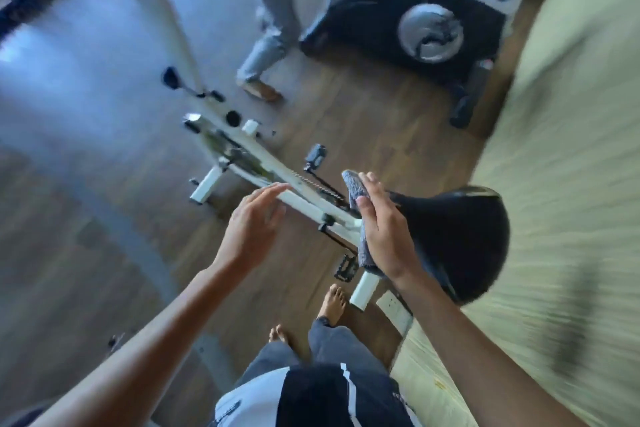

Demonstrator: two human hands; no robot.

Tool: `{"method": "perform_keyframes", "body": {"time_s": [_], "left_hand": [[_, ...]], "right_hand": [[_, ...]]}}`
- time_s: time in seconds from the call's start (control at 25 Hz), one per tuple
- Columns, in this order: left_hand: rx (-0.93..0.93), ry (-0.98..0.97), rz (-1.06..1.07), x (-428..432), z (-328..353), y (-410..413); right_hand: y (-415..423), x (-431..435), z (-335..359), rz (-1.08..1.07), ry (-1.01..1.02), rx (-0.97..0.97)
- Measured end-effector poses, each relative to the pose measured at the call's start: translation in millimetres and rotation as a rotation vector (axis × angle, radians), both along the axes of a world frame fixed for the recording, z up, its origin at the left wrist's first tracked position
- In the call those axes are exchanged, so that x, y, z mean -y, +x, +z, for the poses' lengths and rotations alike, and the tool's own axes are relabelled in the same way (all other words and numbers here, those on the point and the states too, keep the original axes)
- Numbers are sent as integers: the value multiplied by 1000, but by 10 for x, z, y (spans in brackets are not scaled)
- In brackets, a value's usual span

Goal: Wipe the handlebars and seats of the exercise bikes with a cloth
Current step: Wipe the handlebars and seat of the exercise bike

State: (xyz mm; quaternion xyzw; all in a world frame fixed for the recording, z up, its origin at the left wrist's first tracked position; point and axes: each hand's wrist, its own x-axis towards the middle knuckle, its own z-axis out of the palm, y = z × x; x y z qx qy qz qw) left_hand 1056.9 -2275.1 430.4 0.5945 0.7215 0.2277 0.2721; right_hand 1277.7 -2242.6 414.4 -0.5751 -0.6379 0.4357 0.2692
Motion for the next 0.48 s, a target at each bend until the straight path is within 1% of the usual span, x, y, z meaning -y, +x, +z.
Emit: {"method": "perform_keyframes", "body": {"time_s": [0.08, 0.24, 0.48], "left_hand": [[-11, 44, 187, 468, 170, -421], [-21, 99, 491, 1453, 464, -1086], [-62, 208, 891, 3057, 895, -1643]], "right_hand": [[-526, 162, 53, 192, 18, 8], [-1577, 672, 236, 482, 56, -6], [-2855, 1877, 681, 874, 56, -178]]}}
